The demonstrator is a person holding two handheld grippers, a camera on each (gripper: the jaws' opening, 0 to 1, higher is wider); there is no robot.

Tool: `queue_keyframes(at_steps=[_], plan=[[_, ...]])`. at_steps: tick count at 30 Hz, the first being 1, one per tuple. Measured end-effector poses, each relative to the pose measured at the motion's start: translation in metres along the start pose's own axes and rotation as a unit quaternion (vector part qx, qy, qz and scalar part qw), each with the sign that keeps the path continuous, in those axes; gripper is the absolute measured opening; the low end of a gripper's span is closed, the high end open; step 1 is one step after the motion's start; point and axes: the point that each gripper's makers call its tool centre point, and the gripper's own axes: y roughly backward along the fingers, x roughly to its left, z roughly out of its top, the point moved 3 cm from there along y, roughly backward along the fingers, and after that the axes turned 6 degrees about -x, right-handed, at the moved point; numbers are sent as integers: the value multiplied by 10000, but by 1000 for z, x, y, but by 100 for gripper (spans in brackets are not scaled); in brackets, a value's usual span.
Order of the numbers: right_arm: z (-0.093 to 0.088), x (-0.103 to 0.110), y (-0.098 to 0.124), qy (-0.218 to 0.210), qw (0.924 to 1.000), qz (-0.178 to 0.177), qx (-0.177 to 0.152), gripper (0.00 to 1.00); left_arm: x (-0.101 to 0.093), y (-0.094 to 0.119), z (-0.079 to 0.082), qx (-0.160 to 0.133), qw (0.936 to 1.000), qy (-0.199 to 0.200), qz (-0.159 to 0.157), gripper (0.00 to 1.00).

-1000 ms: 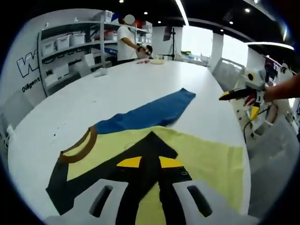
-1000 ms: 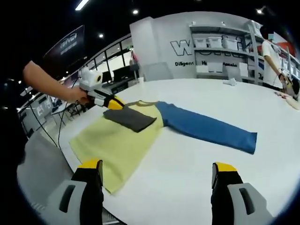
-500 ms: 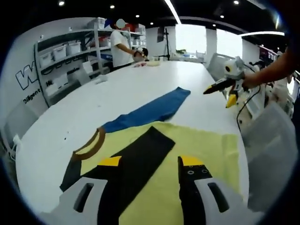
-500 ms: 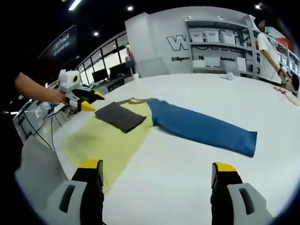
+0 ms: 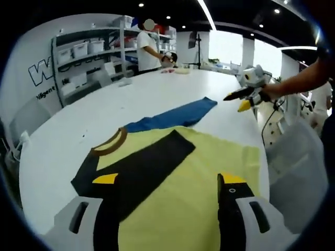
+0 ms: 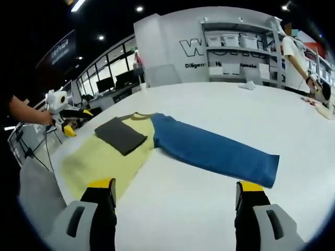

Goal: Fold the garment on the visible template until the final outline fits inside the template.

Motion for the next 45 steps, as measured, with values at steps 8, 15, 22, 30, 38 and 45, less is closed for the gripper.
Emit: queue_keyframes(at_steps=[8, 15, 22, 30, 38, 45], plan=[[6, -10, -3, 4, 10000, -60, 13, 94, 6, 21, -8, -52, 9995, 188, 254, 84], [10, -20, -4, 15, 9999, -156, 23, 93, 7, 35, -14, -66, 9991, 209, 375, 85], [9, -39, 0, -6, 9994, -330, 136, 90, 7, 49, -26, -18, 9982, 340, 493, 87], [16, -61, -1, -95, 9983, -543, 177, 85, 9, 69, -36, -45, 9969, 359, 705, 87], [13, -74, -9, 74, 9972, -634, 388, 81, 10, 84, -45, -36, 9950, 459, 885, 89], [9, -92, -12, 132, 9946, -860, 561, 79, 11, 93, -48, -66, 9936, 495, 1018, 90]])
